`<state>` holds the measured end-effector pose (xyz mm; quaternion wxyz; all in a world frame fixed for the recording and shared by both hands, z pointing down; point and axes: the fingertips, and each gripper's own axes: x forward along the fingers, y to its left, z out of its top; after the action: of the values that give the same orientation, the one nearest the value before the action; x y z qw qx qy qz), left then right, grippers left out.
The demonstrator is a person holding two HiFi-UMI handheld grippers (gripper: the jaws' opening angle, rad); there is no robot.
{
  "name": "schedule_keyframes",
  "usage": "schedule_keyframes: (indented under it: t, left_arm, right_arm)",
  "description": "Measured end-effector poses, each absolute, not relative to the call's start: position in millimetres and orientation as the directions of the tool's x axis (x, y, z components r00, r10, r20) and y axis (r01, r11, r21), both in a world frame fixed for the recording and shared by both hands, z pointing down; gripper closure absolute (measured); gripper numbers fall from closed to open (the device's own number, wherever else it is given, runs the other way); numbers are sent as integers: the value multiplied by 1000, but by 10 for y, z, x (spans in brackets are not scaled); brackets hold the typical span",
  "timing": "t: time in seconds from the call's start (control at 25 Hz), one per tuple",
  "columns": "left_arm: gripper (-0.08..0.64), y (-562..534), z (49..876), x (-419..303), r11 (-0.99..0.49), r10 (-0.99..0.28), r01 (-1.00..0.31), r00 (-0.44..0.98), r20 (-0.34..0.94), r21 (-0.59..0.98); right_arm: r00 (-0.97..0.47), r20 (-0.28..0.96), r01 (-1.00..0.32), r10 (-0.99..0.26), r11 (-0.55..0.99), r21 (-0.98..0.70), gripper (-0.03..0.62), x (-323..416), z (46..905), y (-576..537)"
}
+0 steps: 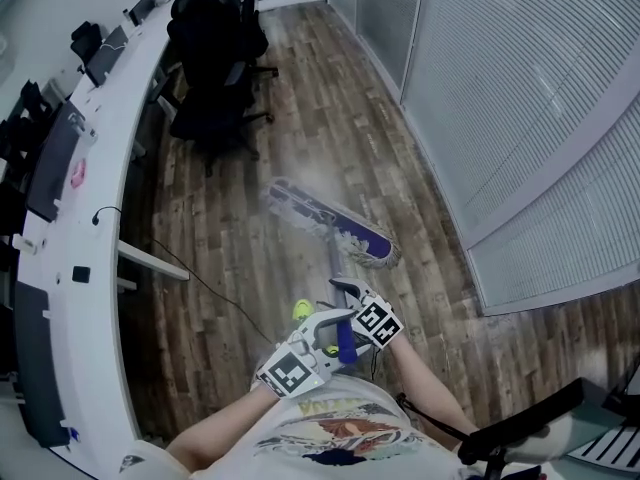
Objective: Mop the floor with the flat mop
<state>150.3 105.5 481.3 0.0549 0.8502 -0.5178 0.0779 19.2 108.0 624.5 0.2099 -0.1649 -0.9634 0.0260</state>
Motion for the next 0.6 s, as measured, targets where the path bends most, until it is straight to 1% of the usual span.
schedule_keyframes:
  t: [0.2,0.32,0.44,0.6]
  left_arm:
    - [330,706,4773,1025,-419,-895,-908,418,152,31]
    - [330,496,4798,705,-408,-901,-912,409,146,37]
    - [330,243,4841,314,-412,-898,-911,412,153,36]
    - [330,-190,4848,-292,-415,-899,-909,416,139,36]
  right_arm:
    - [-855,386,327,347,938,-118,359,-265,6233,744]
    - [-844,402,340,355,934,-110,359,-587,6269,538]
    - [-832,428,349,353,933,-92,359,-987,6315,275]
    - [-836,439,326,329,942,-85,359,-1598,6343,-175]
